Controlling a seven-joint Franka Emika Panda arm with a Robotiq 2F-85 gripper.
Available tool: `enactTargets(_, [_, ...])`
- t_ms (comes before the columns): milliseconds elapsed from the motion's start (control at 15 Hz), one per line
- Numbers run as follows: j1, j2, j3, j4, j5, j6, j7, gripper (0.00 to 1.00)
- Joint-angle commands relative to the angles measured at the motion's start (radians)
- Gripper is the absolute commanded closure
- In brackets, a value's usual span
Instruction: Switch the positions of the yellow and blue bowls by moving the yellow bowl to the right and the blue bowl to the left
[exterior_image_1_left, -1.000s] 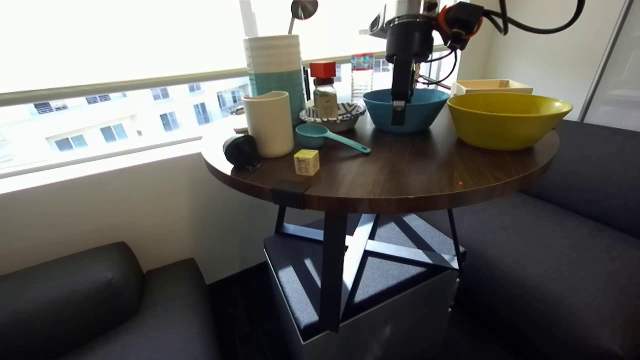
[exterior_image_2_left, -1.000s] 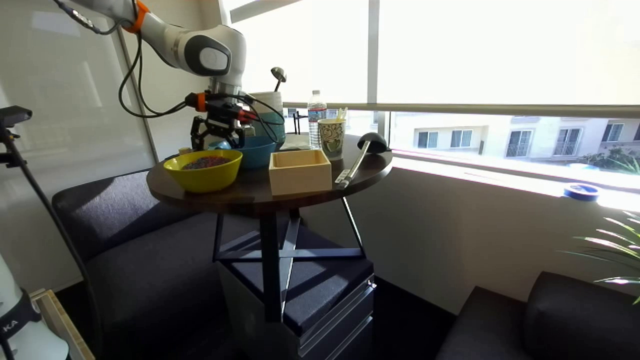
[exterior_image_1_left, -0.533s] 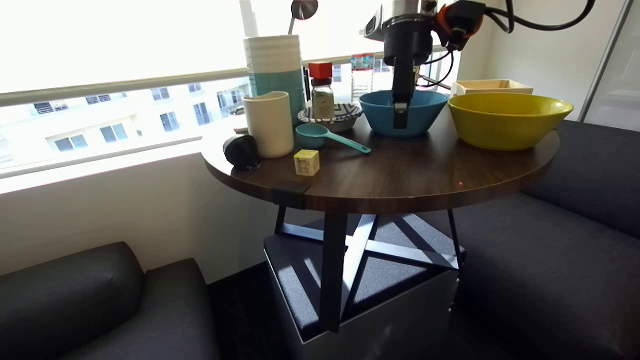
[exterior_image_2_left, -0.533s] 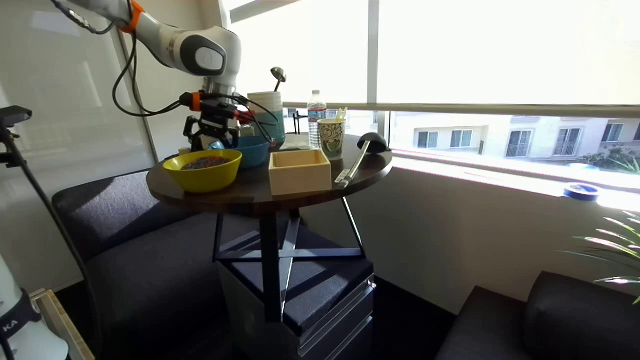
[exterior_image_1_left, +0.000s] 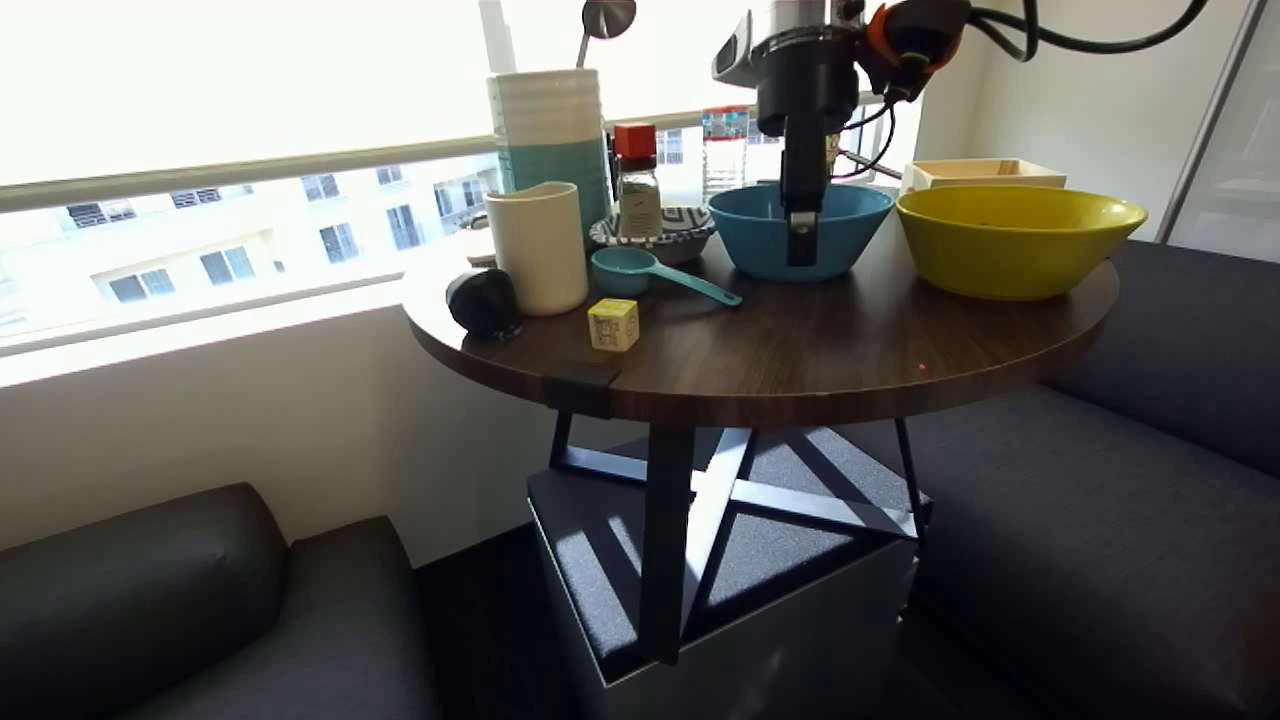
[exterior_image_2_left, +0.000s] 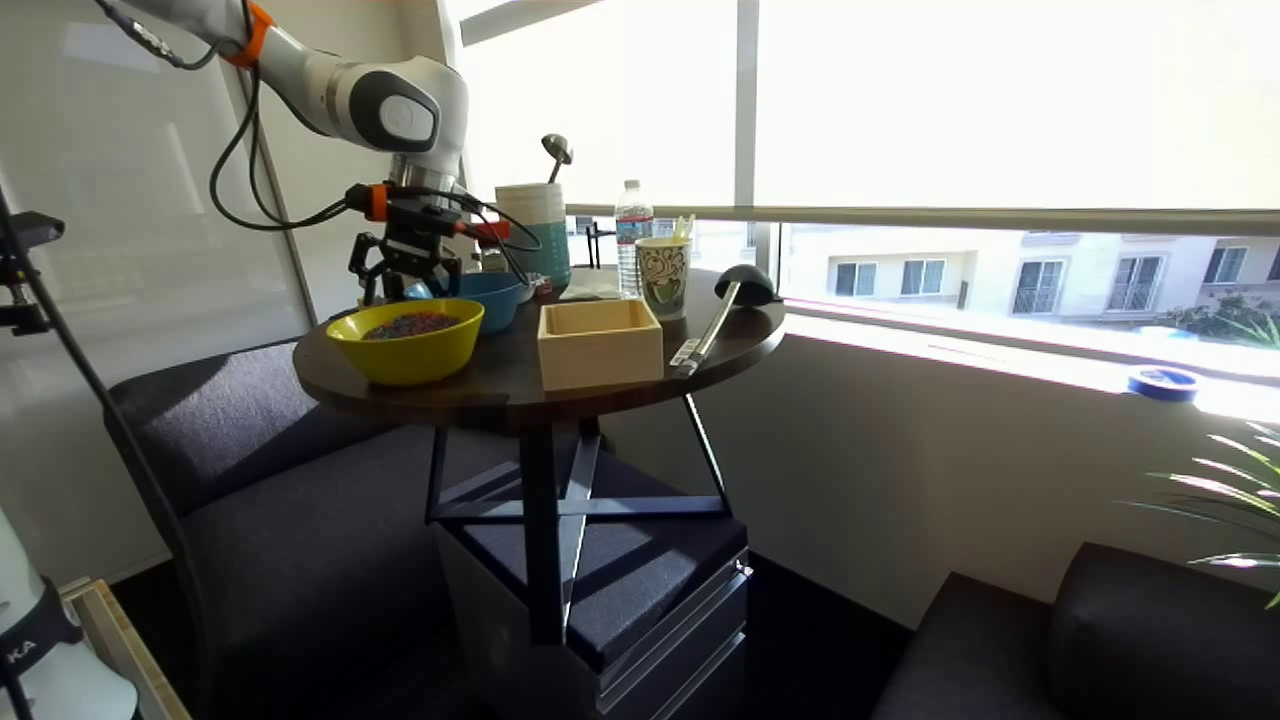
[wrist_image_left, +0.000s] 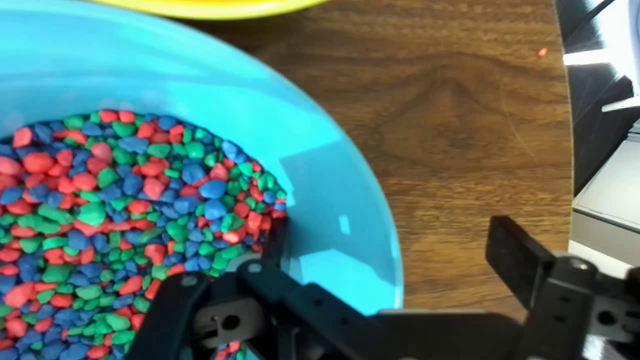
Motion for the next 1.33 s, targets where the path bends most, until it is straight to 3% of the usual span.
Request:
enactTargets(0, [0.014, -0.041, 0.009, -0.045, -0.004, -0.035, 0.004, 0.0])
enactTargets(1267, [0.031, -0.108, 0.004, -0.122, -0.006, -0.172, 0.008, 0.0])
